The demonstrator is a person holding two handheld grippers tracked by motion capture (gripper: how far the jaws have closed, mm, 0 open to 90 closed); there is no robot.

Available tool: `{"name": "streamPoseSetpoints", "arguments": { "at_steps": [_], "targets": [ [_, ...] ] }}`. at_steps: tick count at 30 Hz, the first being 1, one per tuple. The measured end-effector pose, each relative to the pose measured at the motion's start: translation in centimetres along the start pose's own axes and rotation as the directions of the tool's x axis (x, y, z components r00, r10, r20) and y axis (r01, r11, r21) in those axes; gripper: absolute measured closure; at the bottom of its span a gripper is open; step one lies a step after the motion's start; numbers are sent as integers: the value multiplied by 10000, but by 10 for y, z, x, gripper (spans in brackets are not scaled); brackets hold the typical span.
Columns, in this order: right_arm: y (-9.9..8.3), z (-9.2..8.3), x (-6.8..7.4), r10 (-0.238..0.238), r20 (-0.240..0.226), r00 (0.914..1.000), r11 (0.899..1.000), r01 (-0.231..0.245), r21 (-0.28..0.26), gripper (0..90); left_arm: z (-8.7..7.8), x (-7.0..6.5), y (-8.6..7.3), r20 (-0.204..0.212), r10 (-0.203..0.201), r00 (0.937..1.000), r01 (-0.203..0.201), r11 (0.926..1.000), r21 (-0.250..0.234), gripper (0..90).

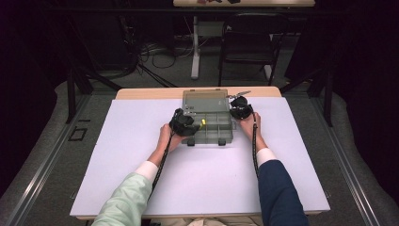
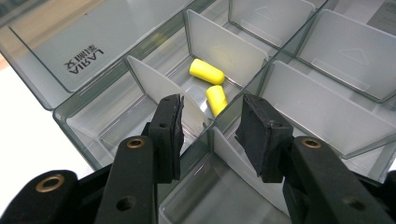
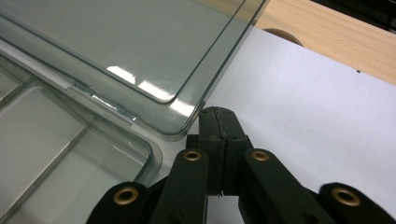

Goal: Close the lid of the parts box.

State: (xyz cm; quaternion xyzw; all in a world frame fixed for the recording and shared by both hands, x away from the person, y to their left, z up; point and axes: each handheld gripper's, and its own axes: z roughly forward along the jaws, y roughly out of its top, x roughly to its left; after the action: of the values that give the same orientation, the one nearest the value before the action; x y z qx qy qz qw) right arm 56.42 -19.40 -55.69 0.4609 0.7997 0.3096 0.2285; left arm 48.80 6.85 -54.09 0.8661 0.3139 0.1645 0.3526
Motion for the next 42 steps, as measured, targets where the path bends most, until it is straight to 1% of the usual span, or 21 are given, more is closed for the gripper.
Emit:
{"name": "streamPoseSetpoints", "arguments": {
  "at_steps": [3,6,7,8,12,16,19,25,26,34,38,40,42],
  "targets": [
    [0,1,-1,203,-65,9998,9997,-204,-130,900,0,0,0,-1,-6,10000,6,10000,-15,595],
    [-1,2,-2,298,-87,9995,9992,-300,-259,900,0,0,0,-15,-32,10000,32,10000,-34,595],
    [0,2,-2,288,-45,9996,9994,-289,-213,900,0,0,0,1,-25,10000,25,10000,-16,595],
    [-1,2,-2,302,-80,9995,9991,-304,-296,900,0,0,0,-20,-20,10000,20,10000,-10,595],
    [0,2,-2,280,-11,9996,9991,-280,-328,900,0,0,0,-8,14,10000,-14,10000,-11,595],
    [1,1,-2,288,14,9996,9985,-287,-471,900,0,0,-1,40,47,10000,-46,10000,-27,595],
    [1,0,-2,328,37,9995,9976,-325,-607,900,1,0,-1,-17,60,10000,-60,10000,-56,595],
    [3,-3,-1,326,205,9993,9954,-306,-908,900,1,0,-1,4,78,10000,-77,9999,-74,595],
    [4,-3,-1,322,229,9992,9948,-299,-969,900,1,0,-1,-47,91,9999,-91,9999,-73,595],
    [5,-8,0,355,412,9985,9902,-296,-1363,900,1,0,-1,-20,38,10000,-38,9999,-117,593],
    [6,-11,1,399,367,9985,9880,-340,-1509,900,1,0,-1,10,68,10000,-68,9999,-129,592],
    [5,-13,1,319,414,9986,9870,-249,-1590,900,1,0,-1,27,97,9999,-96,9999,-126,592],
    [4,-15,1,339,334,9989,9859,-280,-1650,900,1,0,-1,27,132,9999,-132,9998,-115,591]
  ]
}}
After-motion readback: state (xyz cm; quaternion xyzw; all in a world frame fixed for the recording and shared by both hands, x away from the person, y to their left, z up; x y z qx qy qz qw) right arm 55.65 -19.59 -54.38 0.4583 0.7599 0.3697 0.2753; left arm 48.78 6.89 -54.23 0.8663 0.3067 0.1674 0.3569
